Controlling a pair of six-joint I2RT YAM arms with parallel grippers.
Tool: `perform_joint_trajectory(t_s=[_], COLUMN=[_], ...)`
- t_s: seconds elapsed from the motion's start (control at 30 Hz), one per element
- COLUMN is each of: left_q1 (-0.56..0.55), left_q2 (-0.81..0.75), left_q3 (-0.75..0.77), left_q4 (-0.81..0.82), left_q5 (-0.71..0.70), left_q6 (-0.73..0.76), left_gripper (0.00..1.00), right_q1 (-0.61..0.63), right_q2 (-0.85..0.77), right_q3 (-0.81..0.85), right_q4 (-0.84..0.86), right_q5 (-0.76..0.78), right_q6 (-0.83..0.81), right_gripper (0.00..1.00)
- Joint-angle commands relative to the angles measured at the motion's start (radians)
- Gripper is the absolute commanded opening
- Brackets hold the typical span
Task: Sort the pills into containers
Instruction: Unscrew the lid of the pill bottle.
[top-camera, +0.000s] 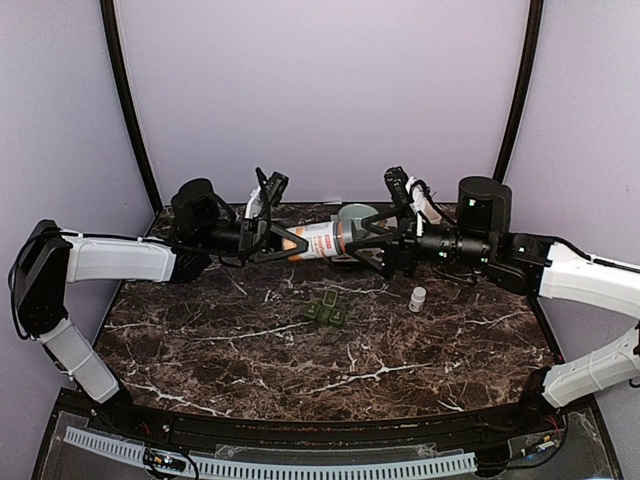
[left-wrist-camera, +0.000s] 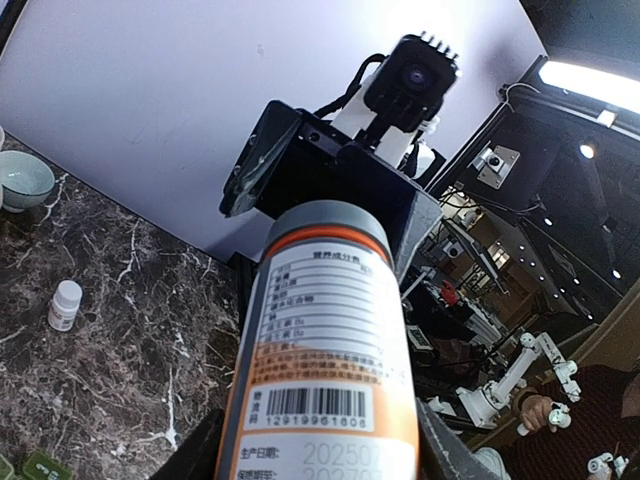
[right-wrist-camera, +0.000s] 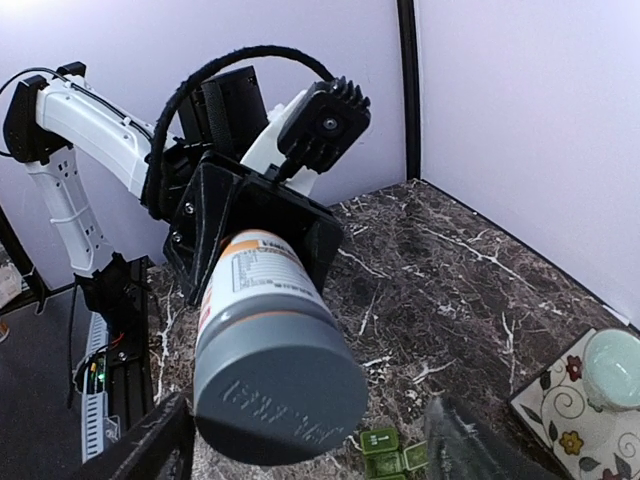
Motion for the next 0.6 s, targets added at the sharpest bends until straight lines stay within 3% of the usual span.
perform_joint_trajectory(t_s=[0.0, 0.23, 0.57], left_q1=[0.016, 0.016, -0.002], left_q2=[-0.048, -0.076, -0.118], left_q3=[0.029, 0.022, 0.035], left_q4=[-0.013, -0.118, -0.309], left_q5=[0.012, -0.035, -0.133], left_q6=[0.076, 0.188, 0.439], left_gripper=[0.05, 0.05, 0.05], right_q1=[-0.007, -0.009, -0.025], right_q2=[-0.022, -0.042, 0.078], right_q3=[-0.003, 0.012, 0.058], right_q4=[0.015, 0.025, 0.074], right_q5=[0.049, 0.055, -0.015], right_q6=[0.033, 0.178, 0.669], right_gripper=[0.86, 0.93, 0.88])
